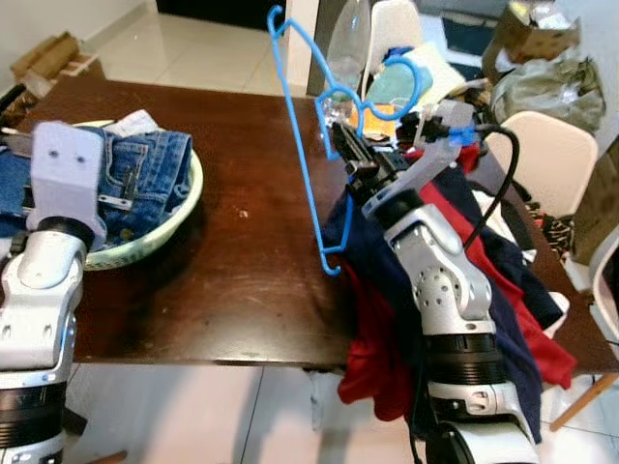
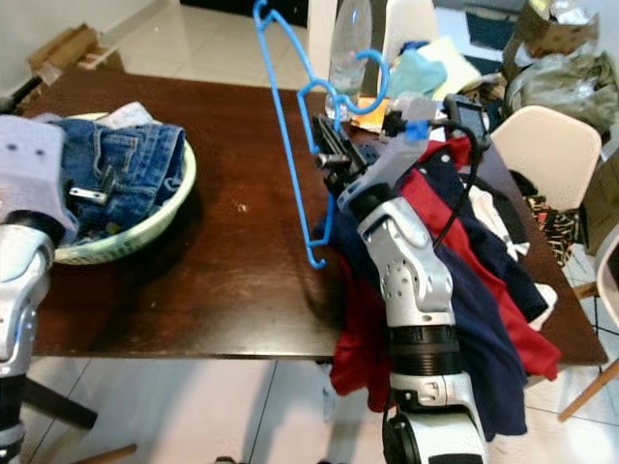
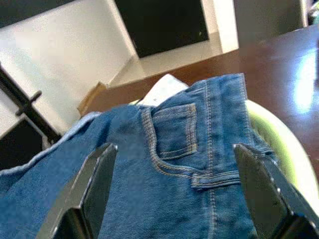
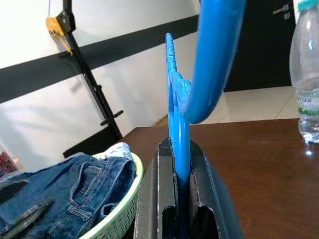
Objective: Hang hanger
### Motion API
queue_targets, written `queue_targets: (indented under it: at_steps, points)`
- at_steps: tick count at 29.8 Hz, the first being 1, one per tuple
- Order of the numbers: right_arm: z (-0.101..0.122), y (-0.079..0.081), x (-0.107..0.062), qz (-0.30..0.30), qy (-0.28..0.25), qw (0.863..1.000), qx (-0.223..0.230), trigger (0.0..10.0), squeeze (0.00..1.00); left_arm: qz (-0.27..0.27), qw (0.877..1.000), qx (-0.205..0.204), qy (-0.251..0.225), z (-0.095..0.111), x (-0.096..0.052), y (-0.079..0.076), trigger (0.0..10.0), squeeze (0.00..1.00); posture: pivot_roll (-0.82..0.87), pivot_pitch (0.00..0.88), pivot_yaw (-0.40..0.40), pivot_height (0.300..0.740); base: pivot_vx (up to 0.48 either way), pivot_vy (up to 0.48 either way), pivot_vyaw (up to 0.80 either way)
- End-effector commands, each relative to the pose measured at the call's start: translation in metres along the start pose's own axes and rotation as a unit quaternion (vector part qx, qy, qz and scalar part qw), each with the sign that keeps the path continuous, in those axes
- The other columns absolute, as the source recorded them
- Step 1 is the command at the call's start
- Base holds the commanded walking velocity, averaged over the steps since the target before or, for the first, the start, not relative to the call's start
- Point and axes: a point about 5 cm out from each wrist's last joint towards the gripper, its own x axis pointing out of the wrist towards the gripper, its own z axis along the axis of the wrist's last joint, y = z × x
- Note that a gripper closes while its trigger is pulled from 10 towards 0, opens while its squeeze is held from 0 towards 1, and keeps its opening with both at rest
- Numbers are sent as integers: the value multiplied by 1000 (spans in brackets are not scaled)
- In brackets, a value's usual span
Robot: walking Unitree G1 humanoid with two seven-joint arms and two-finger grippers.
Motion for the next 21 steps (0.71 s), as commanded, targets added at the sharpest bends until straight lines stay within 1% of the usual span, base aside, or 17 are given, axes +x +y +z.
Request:
queue_targets:
  at_steps: [1,2,3,4,5,6,8,9,12,13,15,16,17,19,20,21]
  points:
    - [0,-2,-2,-1,1,1000,-1,10000,0,-43,998,38,12,-7,1,-8,10000,0,204,146,-100,740,0,0,0]
    - [0,-1,-1,-1,1,1000,-2,10000,0,-67,995,70,20,-12,4,-15,10000,0,202,145,-103,740,0,0,0]
    - [0,-1,-1,-1,1,1000,-2,10000,0,-67,995,70,20,-12,4,-15,10000,0,202,145,-103,740,0,0,0]
    - [0,-1,-1,0,2,1000,-3,10000,0,-94,990,98,27,-17,5,-22,10000,0,190,146,-102,740,0,0,0]
    - [0,-1,-1,0,2,1000,-3,10000,0,-94,990,98,27,-17,5,-22,10000,0,190,146,-102,740,0,0,0]
    - [0,-1,-1,-1,2,1000,-6,10000,0,-109,986,122,30,-21,7,-28,10000,0,180,147,-98,740,0,0,0]
    - [0,-1,-1,-1,2,1000,-6,10000,0,-109,986,122,30,-21,7,-28,10000,0,180,147,-98,740,0,0,0]
    - [0,-1,-2,-1,3,1000,-8,10000,0,-116,984,134,32,-23,8,-31,10000,0,180,147,-98,740,0,0,0]
    - [0,-1,-2,-1,3,1000,-8,10000,0,-116,984,134,32,-23,8,-31,10000,0,180,147,-98,740,0,0,0]
    - [1,-3,-4,-4,4,1000,-11,10000,0,-102,983,150,39,-25,13,-29,10000,0,166,150,-95,740,0,0,0]
    - [3,-4,-7,-8,5,1000,-15,10000,0,-35,985,161,46,-23,25,-9,10000,0,157,153,-96,740,0,0,0]
    - [3,-4,-7,-8,5,1000,-15,10000,0,-35,985,161,46,-23,25,-9,10000,0,157,153,-96,740,0,0,0]
    - [3,-5,-7,-8,5,1000,-16,10000,0,-5,986,163,44,-20,31,3,10000,0,151,158,-97,740,0,0,0]
    - [3,-5,-7,-8,5,1000,-16,10000,0,-5,986,163,44,-20,31,3,10000,0,151,158,-97,740,0,0,0]
    - [4,-4,-8,-8,5,1000,-17,10000,0,19,987,156,40,-16,37,14,10000,0,147,168,-99,740,0,0,0]
    - [4,-4,-8,-8,5,1000,-17,10000,0,19,987,156,40,-16,37,14,10000,0,147,168,-99,740,0,0,0]
